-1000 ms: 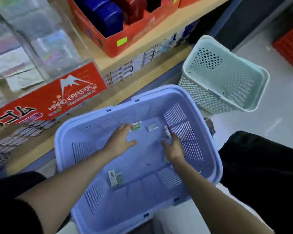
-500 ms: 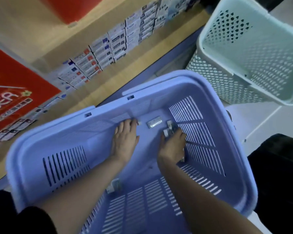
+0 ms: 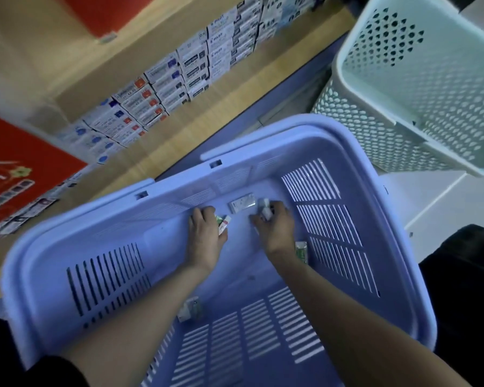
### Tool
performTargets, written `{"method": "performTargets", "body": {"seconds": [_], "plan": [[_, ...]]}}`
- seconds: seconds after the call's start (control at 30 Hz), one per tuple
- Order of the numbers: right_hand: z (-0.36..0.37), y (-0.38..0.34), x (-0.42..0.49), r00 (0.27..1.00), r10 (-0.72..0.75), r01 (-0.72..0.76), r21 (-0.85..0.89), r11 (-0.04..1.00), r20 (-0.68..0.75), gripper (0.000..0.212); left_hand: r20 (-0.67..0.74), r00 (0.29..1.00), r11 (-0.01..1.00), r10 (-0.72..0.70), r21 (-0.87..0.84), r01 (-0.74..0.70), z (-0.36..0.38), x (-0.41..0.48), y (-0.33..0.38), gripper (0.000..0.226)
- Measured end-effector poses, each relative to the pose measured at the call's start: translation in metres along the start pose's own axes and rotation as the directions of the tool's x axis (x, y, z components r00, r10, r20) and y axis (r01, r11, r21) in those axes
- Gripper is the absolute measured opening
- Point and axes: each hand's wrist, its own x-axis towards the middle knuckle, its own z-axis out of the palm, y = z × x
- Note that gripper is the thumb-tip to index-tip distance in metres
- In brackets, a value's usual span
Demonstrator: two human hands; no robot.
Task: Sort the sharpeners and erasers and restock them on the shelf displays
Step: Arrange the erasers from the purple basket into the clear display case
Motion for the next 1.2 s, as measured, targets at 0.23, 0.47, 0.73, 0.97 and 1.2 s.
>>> {"method": "performTargets", "body": {"seconds": [0.23,0.47,0.73,0.97,1.2], "plan": [[-0.006,-0.021,-0.008,0.994,0.094,-0.104,0.28,0.954,0.05,0.02,0.279,0.898,0.595,-0.34,-0.675,0.435,-0.035,-0.016,0.005,0.031],[0.013,-0.043,-0.003,0.998,0.008,-0.015,0.138,0.99,0.056,0.04,0.405,0.89,0.333,-0.212,-0.826,0.455,-0.08,-0.042,0.001,0.028],[0.028,-0.05,-0.007,0.994,0.052,-0.04,-0.128,0.991,0.094,0.048,0.402,0.878,0.339,-0.261,-0.813,0.473,-0.093,-0.059,-0.019,0.019],[0.018,-0.044,-0.019,0.977,0.135,-0.173,0.252,0.952,0.163,0.035,0.367,0.894,0.33,-0.258,-0.836,0.438,-0.107,-0.068,-0.02,0.019],[-0.034,-0.072,-0.064,0.958,-0.002,-0.142,0.481,0.865,0.287,0.033,0.306,0.932,0.343,-0.194,-0.869,0.357,-0.129,-0.08,-0.006,0.028]]}}
